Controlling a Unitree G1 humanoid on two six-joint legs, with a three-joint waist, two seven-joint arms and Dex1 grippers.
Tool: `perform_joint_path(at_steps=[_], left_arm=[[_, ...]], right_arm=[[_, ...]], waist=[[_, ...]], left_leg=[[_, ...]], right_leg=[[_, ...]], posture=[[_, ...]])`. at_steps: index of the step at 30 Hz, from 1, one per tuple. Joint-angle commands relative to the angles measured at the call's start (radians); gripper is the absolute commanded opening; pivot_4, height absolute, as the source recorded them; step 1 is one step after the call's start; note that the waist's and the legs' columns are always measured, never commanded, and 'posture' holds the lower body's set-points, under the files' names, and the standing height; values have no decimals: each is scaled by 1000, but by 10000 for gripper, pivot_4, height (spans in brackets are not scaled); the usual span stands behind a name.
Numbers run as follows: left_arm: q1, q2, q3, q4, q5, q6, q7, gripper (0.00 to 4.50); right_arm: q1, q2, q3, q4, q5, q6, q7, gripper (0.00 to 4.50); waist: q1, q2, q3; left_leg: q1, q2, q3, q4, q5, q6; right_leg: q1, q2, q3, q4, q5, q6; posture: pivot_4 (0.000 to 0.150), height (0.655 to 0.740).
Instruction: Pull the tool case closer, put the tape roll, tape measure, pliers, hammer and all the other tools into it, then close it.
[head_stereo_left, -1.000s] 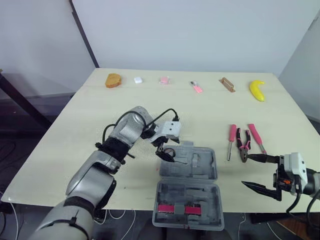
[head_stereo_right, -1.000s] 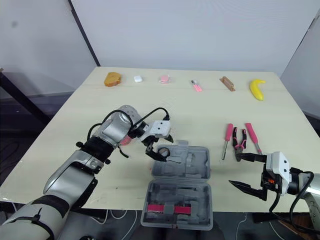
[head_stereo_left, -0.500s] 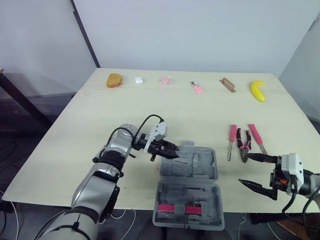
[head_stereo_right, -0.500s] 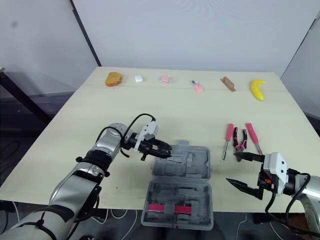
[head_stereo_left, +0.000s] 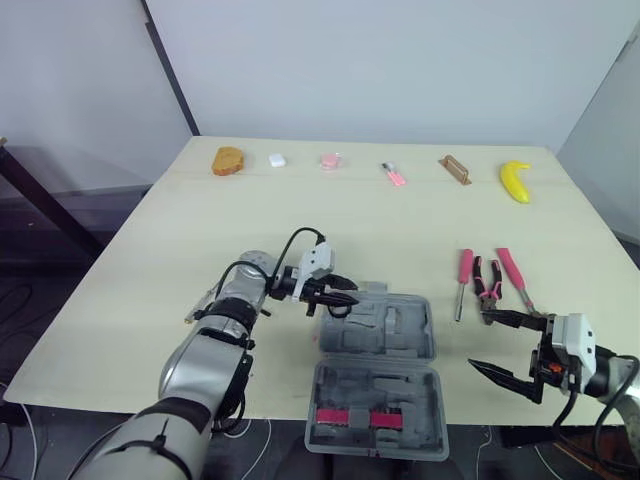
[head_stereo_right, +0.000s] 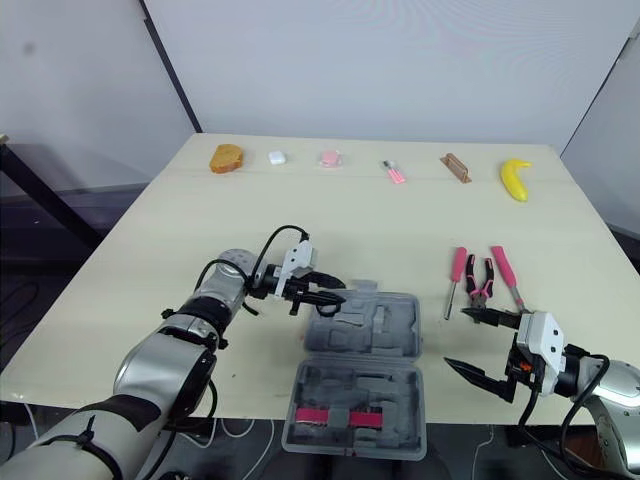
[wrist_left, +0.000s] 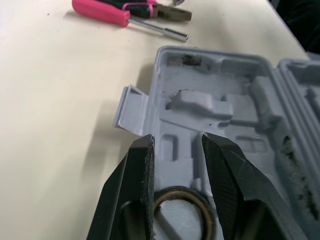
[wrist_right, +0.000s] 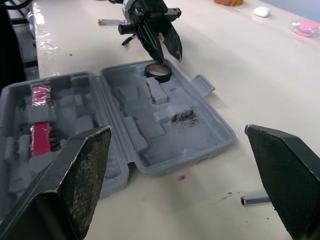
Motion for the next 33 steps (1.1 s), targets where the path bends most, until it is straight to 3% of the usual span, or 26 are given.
perform_joint_path(at_steps=[1, 16, 25, 29, 33], left_arm=[[2, -5, -2, 20, 42, -49, 26, 16208], [77, -1, 18, 60, 96, -10, 72, 16208], [69, -2, 130, -13, -20, 25, 8, 16208], [125, 27, 196, -148, -110, 79, -36, 16208], [294, 96, 243, -415, -190, 176, -24, 16208]], right_arm=[[-9, -2, -6, -23, 8, -19, -1, 45000], [-43, -5, 13, -1, 2, -24, 5, 45000], [-64, 10, 14, -2, 36, -6, 0, 45000], [-77, 29, 11, -1, 60, 10, -5, 45000], [-71, 39, 0, 5, 80, 27, -9, 45000]], waist=[[-1, 0, 0], [-1, 0, 0], [-1, 0, 0], [-3, 0, 0], [-16, 0, -1]], left_leg=[[0, 0, 0, 0, 0, 0], [2, 0, 0, 0, 0, 0], [1, 0, 0, 0, 0, 0], [1, 0, 0, 0, 0, 0], [2, 1, -1, -1, 0, 0]], right_leg=[[0, 0, 0, 0, 0, 0], [1, 0, 0, 1, 0, 0], [0, 0, 0, 2, 0, 0], [0, 0, 0, 2, 0, 0], [0, 0, 1, 2, 0, 0]], posture=[[1500, 7400], [1500, 7400], [1500, 7400], [1500, 7400], [1500, 7400]])
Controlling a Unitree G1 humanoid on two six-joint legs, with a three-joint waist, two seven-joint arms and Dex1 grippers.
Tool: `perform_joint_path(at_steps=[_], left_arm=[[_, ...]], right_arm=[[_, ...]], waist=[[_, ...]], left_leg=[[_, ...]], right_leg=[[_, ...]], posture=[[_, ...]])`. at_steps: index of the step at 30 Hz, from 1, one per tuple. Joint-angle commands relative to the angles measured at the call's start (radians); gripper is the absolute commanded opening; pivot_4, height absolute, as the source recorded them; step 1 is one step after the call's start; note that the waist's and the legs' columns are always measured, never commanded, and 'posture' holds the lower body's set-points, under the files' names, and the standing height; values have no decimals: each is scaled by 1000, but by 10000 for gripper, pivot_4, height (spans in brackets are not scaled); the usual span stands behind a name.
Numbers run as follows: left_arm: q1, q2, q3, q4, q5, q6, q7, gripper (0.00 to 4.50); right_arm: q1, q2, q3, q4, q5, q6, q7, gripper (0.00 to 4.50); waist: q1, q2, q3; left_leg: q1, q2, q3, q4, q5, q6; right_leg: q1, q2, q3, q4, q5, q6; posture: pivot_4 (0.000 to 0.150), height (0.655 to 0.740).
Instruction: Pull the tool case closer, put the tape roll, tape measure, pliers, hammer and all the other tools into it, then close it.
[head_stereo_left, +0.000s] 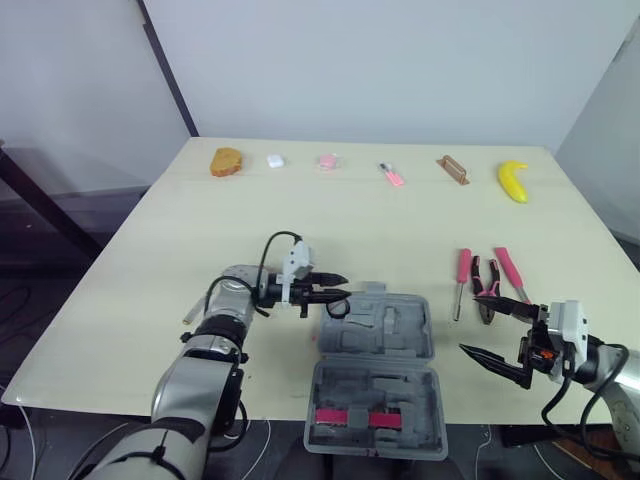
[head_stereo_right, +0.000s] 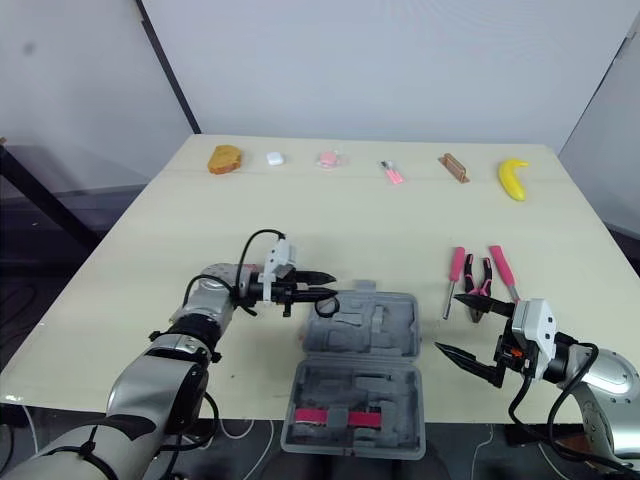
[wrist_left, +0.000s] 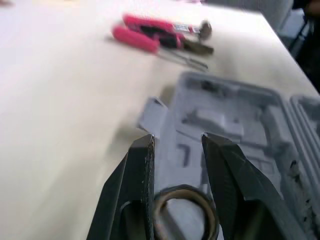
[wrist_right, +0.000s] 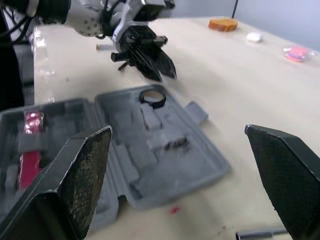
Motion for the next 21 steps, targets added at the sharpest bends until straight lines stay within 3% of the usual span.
perform_joint_path(at_steps=[1, 10, 21], left_arm=[[136, 63, 52, -236, -81, 96, 15, 16208], [527, 190, 218, -691, -218, 324, 228, 16208], [876, 238, 412, -809, -260, 332, 392, 16208]], right_arm=[[5, 5, -30, -4, 38, 11, -9, 45000], [60, 0, -122, 65, 22, 38, -109, 45000], [233, 26, -294, 125, 24, -6, -186, 45000]], waist=[[-11, 0, 0], [-12, 0, 0], [-10, 0, 0]], left_leg=[[0, 0, -1, 0, 0, 0], [2, 3, -2, -1, 0, 0], [3, 3, 0, -3, 0, 0]], right_leg=[[0, 0, 1, 0, 0, 0], [0, -2, 2, 1, 0, 0], [-1, -3, 3, 0, 0, -1]], posture=[[1500, 7400], [1500, 7400], [1500, 7400]])
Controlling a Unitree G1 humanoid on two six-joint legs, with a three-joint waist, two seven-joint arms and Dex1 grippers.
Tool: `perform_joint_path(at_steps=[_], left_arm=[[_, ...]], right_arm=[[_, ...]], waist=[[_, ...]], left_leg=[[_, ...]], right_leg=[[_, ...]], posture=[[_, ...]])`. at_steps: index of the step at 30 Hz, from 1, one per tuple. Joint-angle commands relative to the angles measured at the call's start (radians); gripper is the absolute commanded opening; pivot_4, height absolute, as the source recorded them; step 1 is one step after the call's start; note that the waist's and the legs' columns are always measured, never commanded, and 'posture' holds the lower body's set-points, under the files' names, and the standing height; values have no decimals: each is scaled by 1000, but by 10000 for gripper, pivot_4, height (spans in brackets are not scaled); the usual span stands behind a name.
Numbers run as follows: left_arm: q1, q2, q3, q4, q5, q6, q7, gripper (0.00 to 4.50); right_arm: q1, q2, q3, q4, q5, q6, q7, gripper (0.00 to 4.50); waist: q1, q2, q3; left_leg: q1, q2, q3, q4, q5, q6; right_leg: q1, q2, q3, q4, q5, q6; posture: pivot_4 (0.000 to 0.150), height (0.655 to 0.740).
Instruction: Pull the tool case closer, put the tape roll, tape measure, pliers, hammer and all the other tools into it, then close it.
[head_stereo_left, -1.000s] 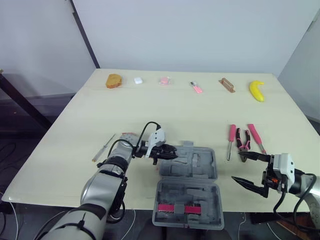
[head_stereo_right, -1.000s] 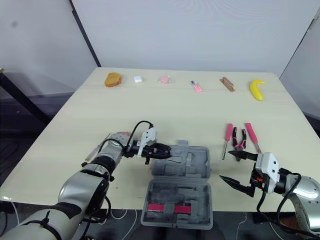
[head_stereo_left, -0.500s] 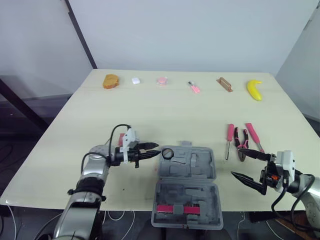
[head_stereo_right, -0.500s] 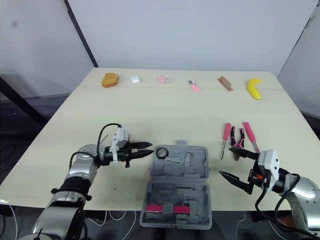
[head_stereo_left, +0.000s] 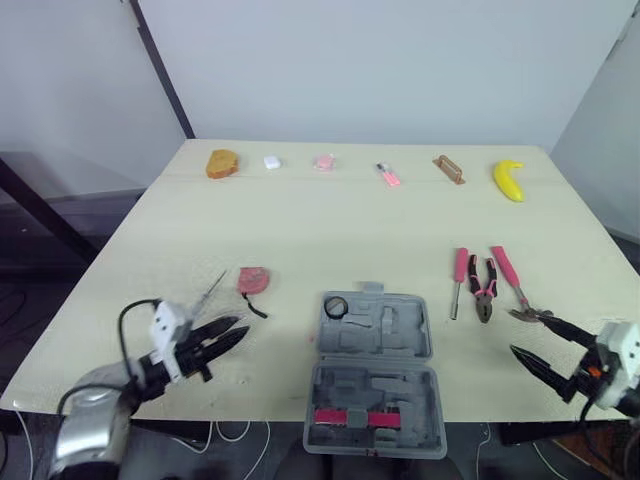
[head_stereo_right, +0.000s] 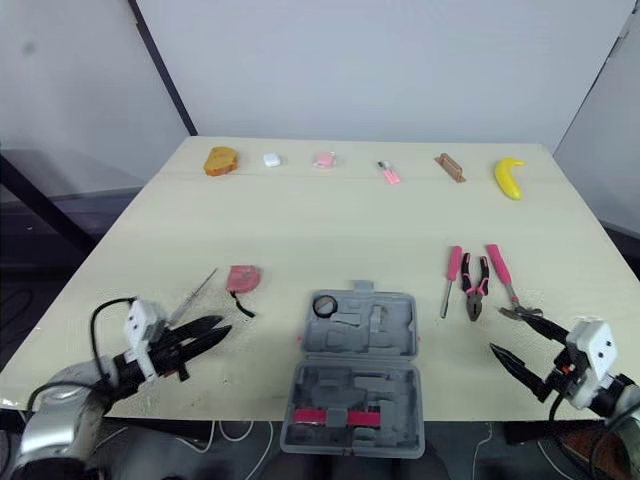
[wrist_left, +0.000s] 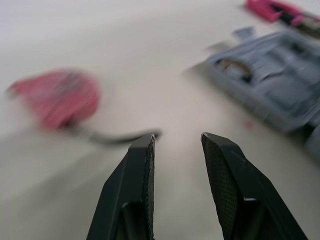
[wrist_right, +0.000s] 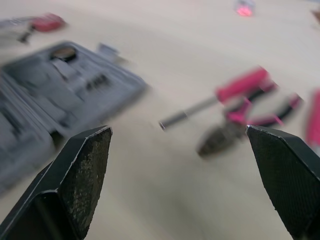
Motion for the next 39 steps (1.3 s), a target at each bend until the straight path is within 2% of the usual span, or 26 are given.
perform_joint_path(at_steps=[1, 3, 7, 13, 23, 26, 30, 33, 39], left_arm=[[60, 17, 71, -39, -31, -17, 38, 18252], [108, 10, 94, -65, -43, -7, 57, 24562], [184, 1, 141, -63, -50, -19, 98, 44625], [269, -7, 196, -6, -43, -71, 130, 44625], [211, -13, 147, -52, -45, -59, 153, 44625], [122, -14, 74, -193, -33, 56, 258, 44625], [68, -46, -15, -267, 23, 146, 378, 44625], [62, -106, -73, -305, 60, 187, 469, 44625], [-8, -273, -113, -311, 130, 275, 741, 44625]], right_arm=[[37, 18, -74, -14, 26, -19, -31, 45000], [67, 32, -103, -2, 19, -37, -44, 45000], [120, 59, -148, 3, 27, -49, -63, 45000], [206, 88, -215, 57, 32, -74, -63, 45000], [144, 47, -194, 91, 21, -92, -31, 45000], [90, 16, -140, 13, 19, -77, 2, 45000], [50, -14, -72, -96, 44, -19, 34, 45000], [17, -30, -34, -173, 67, 33, 33, 45000], [-58, -55, 35, -299, 89, 116, 33, 45000]], waist=[[0, 0, 0], [0, 0, 0], [1, 1, -1], [0, 1, -2], [-1, 2, -5], [1, 2, -5], [3, 4, -7], [-1, 5, -7], [2, 2, -5]], left_leg=[[0, 0, 0, 0, 0, 0], [0, 0, 0, 0, 0, 0], [0, 0, 2, 0, 0, 0], [0, 0, 2, -2, 0, 0], [0, 0, 4, -2, 0, 0], [-1, 0, 4, -3, 0, 0], [0, 0, 3, -1, 0, 0], [0, -1, 4, -2, 0, 0], [-2, -1, 1, -2, 0, 0]], right_leg=[[0, 0, 0, 0, -1, -1], [0, 0, 0, 0, -2, -3], [0, -3, 0, -1, -2, -4], [0, -5, 0, -4, -2, -4], [-1, -11, -1, -5, -2, -4], [-1, -10, -1, -6, -2, -4], [1, -5, 0, -5, 1, -3], [0, -4, 0, -6, 3, 0], [-1, -1, -1, -6, 3, 1]], posture=[[1500, 7400], [1500, 7400], [1500, 7400], [1500, 7400], [1500, 7400], [1500, 7400], [1500, 7400], [1500, 7400], [1500, 7400]])
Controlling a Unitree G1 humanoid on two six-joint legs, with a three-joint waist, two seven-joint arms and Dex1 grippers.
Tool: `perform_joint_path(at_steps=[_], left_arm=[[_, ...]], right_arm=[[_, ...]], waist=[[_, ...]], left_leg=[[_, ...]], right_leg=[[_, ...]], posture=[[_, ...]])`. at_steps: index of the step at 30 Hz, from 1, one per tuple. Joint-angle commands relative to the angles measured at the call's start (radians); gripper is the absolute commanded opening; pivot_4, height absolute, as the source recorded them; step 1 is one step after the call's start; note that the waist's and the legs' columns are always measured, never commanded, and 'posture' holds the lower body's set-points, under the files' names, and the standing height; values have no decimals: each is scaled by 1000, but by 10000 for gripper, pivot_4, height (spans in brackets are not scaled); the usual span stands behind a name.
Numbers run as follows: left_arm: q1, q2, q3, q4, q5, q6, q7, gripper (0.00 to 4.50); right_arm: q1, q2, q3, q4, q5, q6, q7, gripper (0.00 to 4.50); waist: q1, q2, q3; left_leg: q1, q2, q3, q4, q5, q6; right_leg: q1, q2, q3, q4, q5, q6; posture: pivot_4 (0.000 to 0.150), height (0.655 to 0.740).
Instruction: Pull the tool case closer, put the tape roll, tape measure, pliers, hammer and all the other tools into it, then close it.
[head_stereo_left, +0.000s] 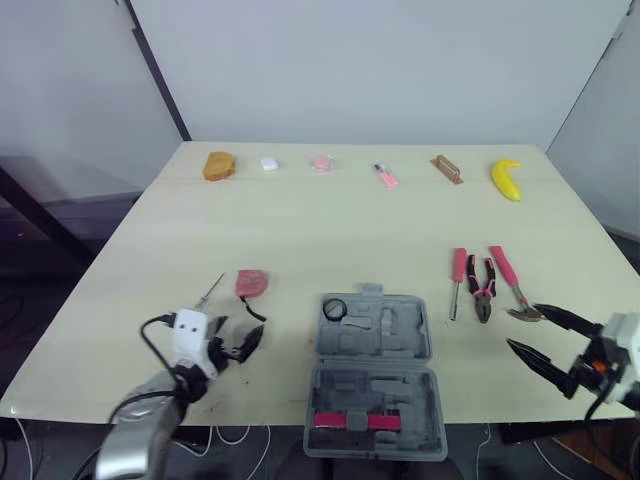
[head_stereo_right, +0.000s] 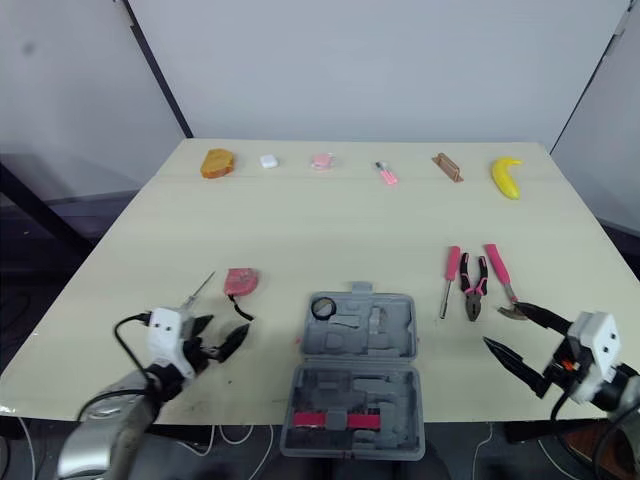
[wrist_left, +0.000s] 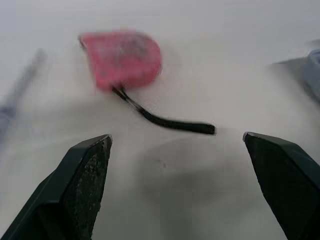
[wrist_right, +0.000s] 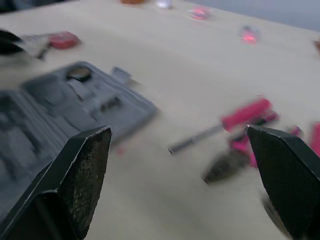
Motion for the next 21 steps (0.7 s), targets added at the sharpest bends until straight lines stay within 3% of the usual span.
perform_joint_path(at_steps=[1, 7, 19, 21], left_arm=[[-53, -71, 13, -21, 40, 38, 167, 44625], [-128, -158, -2, 7, 83, 66, 302, 44625], [-264, -142, -23, 172, 153, 80, 380, 44625], [-276, -136, -29, 194, 159, 75, 375, 39166]], right_arm=[[-28, -31, 19, -84, 28, 41, 6, 45000], [-44, -52, 44, -155, 56, 100, 12, 45000], [-53, -56, 50, -152, 29, 95, 17, 45000], [-51, -52, 54, -150, 22, 89, 17, 45000]], waist=[[6, 0, 0], [20, -1, 0], [20, -1, 0], [20, -1, 0]], left_leg=[[0, 0, 0, 0, 0, 0], [1, -2, 0, 2, 0, 0], [1, -2, 0, 2, 0, 0], [1, -3, 0, 2, 0, 0]], right_leg=[[0, 0, 0, 0, 0, 0], [2, 1, 0, 0, 1, 0], [1, 2, 0, 0, 0, 0], [1, 2, 0, 0, 0, 0]], posture=[[1500, 7400], [1500, 7400], [1500, 7400], [1500, 7400]])
